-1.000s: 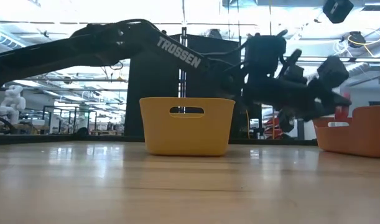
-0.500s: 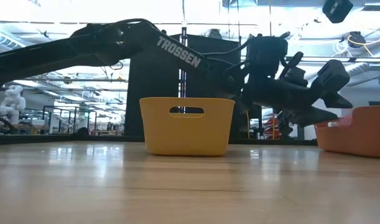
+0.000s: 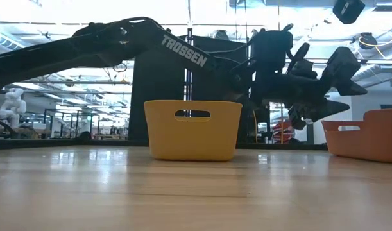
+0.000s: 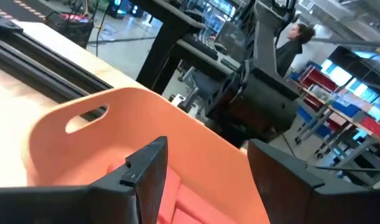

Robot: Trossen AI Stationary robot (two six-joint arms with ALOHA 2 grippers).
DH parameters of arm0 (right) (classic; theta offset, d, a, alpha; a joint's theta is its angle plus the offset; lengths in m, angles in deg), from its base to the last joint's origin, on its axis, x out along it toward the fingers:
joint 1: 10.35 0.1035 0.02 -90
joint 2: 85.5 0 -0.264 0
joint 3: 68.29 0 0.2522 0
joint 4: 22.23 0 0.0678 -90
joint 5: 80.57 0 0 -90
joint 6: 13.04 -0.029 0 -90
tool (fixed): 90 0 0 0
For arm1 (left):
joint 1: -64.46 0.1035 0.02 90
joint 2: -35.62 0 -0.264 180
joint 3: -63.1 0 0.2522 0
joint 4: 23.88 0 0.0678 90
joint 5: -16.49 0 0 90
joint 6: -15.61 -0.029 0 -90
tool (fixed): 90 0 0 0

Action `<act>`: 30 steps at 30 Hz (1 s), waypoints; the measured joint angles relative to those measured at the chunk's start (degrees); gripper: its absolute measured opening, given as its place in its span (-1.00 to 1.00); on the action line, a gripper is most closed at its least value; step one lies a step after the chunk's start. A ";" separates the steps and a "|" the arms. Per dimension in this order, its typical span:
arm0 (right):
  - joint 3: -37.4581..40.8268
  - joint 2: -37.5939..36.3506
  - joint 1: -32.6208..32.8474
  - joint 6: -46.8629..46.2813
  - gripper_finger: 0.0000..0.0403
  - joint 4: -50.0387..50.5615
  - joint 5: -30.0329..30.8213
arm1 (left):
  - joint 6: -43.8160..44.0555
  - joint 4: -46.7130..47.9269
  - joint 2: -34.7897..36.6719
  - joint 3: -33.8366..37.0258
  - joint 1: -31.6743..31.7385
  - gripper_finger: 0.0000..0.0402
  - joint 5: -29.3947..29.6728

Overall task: Sort blocks
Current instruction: Return to Home Position

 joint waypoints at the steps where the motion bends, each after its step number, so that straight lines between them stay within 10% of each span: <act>1: 0.00 0.00 0.00 -0.08 -0.21 0.00 0.01 | -0.05 0.57 0.50 0.00 -0.08 0.08 -0.14; 20: -0.76 -0.37 0.02 3.88 -0.21 0.30 -3.28 | -32.63 41.32 23.72 -0.04 -5.34 0.09 6.39; 30: -0.79 -0.72 0.02 10.19 -0.21 1.18 -3.23 | -34.39 64.52 36.18 0.00 -9.18 0.09 13.51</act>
